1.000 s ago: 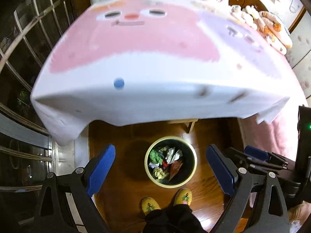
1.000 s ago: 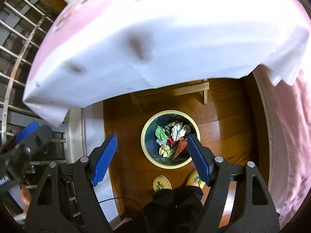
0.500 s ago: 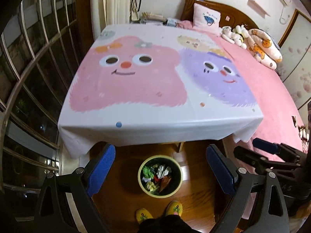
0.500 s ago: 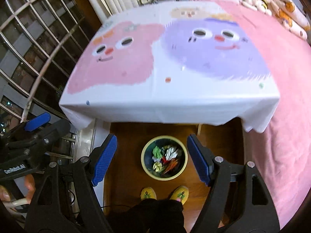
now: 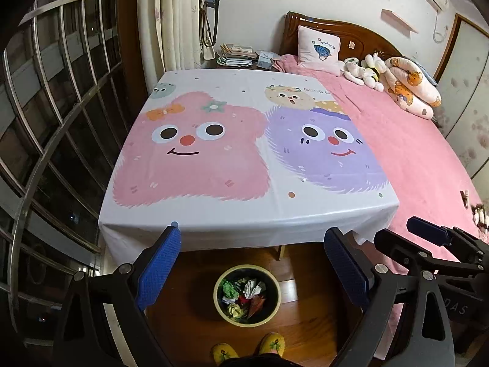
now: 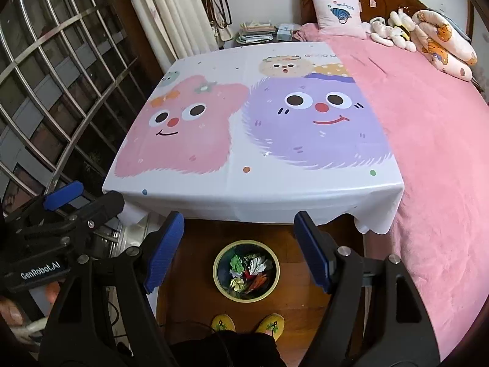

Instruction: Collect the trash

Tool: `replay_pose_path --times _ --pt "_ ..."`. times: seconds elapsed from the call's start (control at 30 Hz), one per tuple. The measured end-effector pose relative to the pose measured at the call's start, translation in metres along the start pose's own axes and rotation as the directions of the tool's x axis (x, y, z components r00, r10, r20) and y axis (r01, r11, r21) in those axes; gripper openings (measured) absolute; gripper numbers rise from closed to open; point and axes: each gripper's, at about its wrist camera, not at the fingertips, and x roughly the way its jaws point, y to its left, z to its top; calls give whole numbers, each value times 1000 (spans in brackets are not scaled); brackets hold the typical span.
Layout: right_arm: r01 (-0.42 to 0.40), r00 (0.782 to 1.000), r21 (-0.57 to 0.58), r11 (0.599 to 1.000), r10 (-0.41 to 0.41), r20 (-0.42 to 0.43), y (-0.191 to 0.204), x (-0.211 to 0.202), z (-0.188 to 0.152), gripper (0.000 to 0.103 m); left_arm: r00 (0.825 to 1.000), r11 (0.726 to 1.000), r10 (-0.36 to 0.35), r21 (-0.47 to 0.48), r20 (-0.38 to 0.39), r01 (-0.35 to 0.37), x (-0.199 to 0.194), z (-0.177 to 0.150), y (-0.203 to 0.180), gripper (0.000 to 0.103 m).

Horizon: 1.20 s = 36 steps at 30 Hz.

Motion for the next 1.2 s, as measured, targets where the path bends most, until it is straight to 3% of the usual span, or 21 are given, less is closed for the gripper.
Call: replay_pose_path --times 0.8,1.2 --pt "45 999 -22 999 -44 32 -10 3 -17 72 992 993 117 11 -45 -116 19 -22 -16 96" --pt "36 999 -24 999 -35 24 -13 12 -20 72 990 991 135 15 -49 -134 25 -25 -16 95"
